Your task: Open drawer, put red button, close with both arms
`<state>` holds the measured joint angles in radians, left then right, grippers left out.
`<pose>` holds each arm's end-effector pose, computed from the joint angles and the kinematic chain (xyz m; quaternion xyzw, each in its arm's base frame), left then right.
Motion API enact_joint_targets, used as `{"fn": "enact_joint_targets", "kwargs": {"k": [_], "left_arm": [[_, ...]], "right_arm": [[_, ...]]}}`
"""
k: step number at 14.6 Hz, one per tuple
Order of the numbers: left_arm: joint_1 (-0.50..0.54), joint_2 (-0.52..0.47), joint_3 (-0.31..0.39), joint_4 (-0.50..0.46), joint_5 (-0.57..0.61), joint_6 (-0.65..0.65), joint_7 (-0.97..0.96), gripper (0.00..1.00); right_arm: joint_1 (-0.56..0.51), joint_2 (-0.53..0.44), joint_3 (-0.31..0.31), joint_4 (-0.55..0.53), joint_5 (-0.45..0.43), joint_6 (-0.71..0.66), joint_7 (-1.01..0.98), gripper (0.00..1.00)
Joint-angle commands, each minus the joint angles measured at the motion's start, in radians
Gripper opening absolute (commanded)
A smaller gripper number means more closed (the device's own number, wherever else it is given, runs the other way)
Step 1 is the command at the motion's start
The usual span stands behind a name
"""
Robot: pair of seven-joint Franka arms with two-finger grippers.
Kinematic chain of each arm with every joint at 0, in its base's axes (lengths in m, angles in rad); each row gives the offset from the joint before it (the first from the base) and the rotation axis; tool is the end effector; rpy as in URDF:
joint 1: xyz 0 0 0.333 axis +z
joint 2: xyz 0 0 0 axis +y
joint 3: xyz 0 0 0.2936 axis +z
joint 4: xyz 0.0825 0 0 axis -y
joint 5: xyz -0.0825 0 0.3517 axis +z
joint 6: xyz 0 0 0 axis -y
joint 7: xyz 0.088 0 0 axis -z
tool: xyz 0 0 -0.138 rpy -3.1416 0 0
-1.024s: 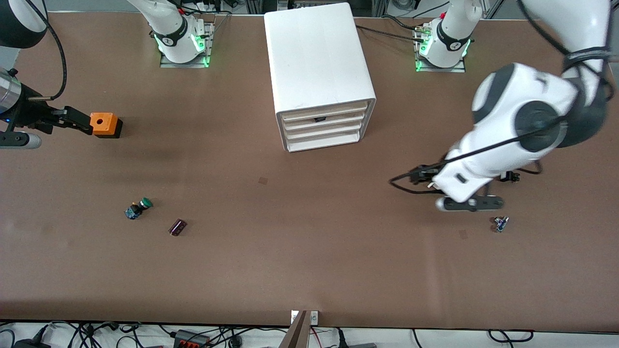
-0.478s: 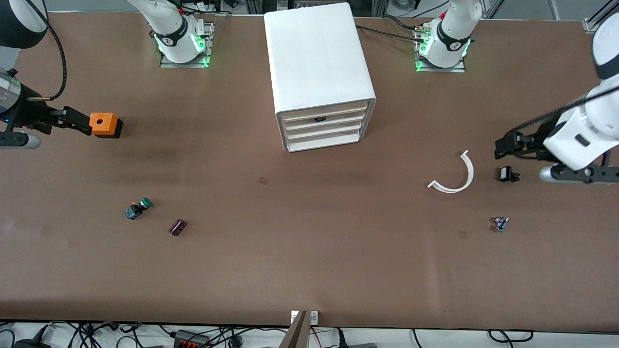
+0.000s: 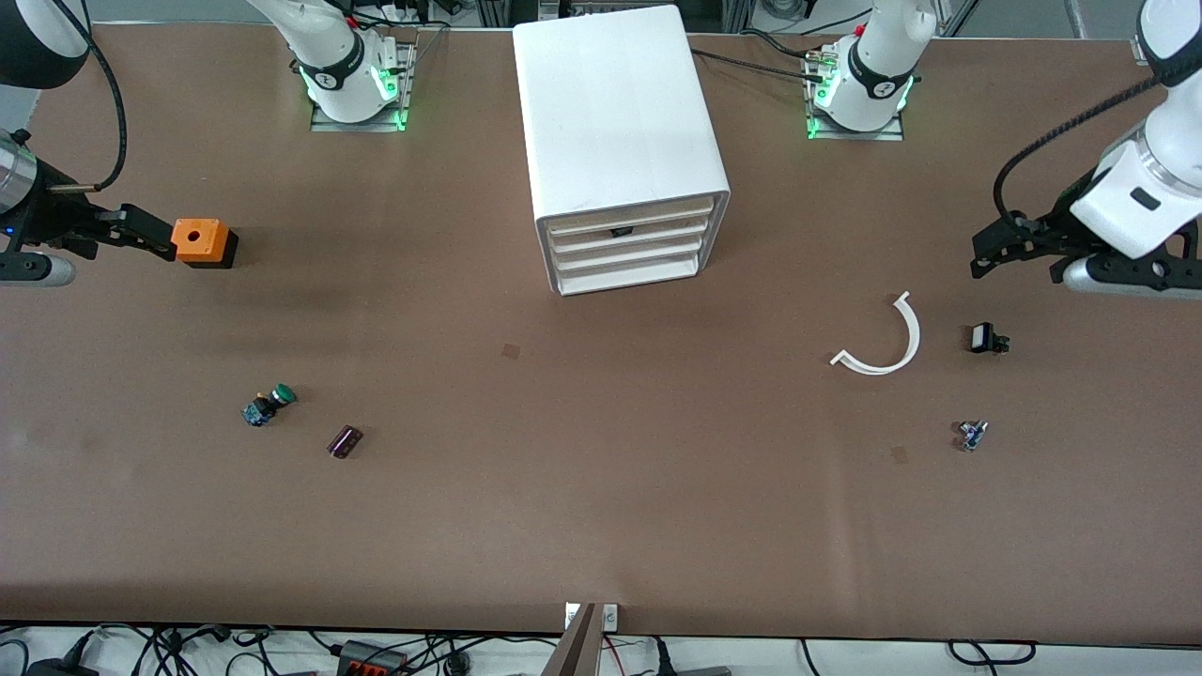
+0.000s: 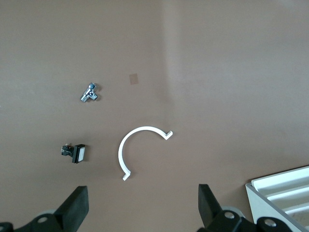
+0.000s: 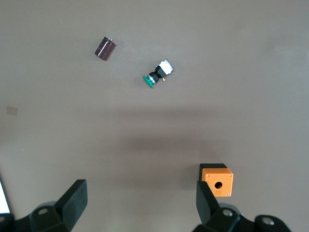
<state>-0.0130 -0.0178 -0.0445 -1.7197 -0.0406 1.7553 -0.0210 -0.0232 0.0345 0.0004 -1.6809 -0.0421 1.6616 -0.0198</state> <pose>0.5308 -0.0356 0.5308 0.9993 -0.0151 0.0259 0.0207 0.5327 -0.0176 0.5121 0.9994 0.0010 -0.0273 0.0203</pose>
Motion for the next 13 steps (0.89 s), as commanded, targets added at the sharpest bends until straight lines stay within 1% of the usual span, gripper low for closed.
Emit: {"fn": "enact_joint_targets", "kwargs": {"k": [1,5,8,13], "left_arm": [[-0.01,-0.062,0.022,-0.078,-0.007,-0.014,0.027,1.0],[-0.007,-0.038,0.02,-0.064,0.015,-0.048,0.022,1.0],[-0.007,-0.018,0.018,-0.025,0.016,-0.074,0.019,1.0],[-0.008,-0.008,0.006,-0.015,0.018,-0.085,0.018,1.0]], "right_arm": [[-0.011,-0.021,0.013,-0.017,-0.007,0.001,-0.014,1.0],[-0.011,-0.021,0.013,-0.017,-0.008,0.006,-0.017,1.0],[-0.011,-0.022,0.013,-0.019,-0.008,0.007,-0.017,1.0],[-0.011,-0.021,0.013,-0.019,-0.01,0.018,-0.017,1.0]]}}
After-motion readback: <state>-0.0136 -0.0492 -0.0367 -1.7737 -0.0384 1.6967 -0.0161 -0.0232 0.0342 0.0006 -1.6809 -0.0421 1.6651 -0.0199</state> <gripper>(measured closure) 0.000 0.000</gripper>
